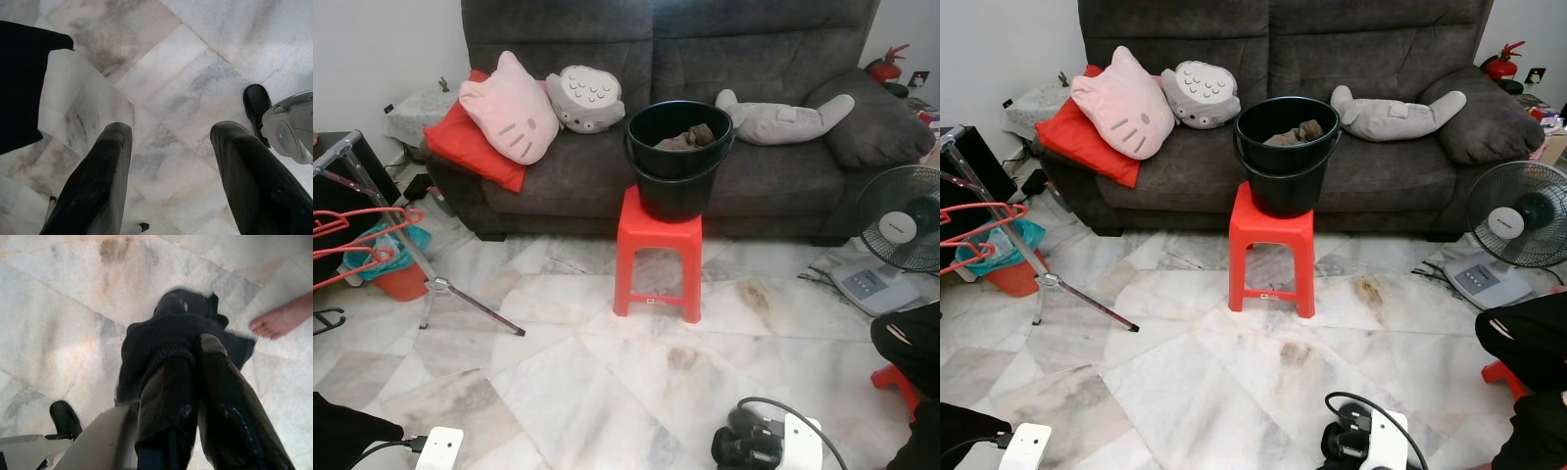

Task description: Hang hanger

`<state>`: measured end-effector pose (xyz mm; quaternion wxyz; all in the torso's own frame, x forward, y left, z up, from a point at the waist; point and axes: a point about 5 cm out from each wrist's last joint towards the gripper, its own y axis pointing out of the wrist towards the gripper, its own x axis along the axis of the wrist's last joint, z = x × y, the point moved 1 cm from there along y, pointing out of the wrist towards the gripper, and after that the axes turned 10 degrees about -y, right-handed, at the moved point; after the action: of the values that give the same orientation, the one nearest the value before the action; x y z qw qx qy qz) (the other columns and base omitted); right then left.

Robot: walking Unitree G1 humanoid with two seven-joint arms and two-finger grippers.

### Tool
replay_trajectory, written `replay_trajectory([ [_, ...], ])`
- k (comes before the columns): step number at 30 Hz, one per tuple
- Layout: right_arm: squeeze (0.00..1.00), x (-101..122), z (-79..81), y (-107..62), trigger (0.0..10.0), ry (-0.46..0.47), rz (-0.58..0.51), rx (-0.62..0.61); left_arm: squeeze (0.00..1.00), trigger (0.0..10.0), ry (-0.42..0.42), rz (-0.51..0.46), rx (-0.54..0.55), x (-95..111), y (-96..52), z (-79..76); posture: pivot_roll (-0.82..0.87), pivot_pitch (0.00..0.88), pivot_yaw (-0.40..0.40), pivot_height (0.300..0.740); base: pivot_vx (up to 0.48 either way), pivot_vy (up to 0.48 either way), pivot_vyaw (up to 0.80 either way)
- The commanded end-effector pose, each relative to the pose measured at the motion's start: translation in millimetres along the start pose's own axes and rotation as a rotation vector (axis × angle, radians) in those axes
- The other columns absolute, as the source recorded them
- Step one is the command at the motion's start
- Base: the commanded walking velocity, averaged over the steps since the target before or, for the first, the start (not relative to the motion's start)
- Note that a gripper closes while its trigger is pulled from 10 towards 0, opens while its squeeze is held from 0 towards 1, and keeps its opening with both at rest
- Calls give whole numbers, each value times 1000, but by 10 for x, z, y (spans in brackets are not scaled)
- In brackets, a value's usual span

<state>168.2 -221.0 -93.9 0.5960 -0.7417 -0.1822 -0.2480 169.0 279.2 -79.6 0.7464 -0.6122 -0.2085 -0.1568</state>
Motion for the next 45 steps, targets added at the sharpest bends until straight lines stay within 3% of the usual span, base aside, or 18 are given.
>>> replay_trajectory([
  [1, 0, 21, 15, 0, 10000, -2, -20, 1, 0, 10000, 8, 17, 9, -38, -8, 38, -146, 0, 56, 719, 0, 0, 800],
  [14, 0, -124, -9, -24, 10000, -24, 21, 17, 0, 10000, 24, 26, 11, -55, -10, 46, -138, 0, 49, 719, 0, 0, 800],
  [21, 0, -275, -115, -52, 10000, -27, 82, 15, 0, 10000, 22, 29, 9, -65, -10, 36, -133, 0, 40, 719, 0, 0, 800],
  [42, 0, -178, -238, -26, 10000, -14, 65, 18, 0, 10000, -4, 28, 7, -67, -6, 9, -128, 0, 26, 719, 0, 0, 800],
  [45, 0, -169, -341, -29, 10000, -10, 60, 6, 0, 10000, -5, 28, 6, -64, -5, 7, -129, 0, 26, 719, 0, 0, 800],
])
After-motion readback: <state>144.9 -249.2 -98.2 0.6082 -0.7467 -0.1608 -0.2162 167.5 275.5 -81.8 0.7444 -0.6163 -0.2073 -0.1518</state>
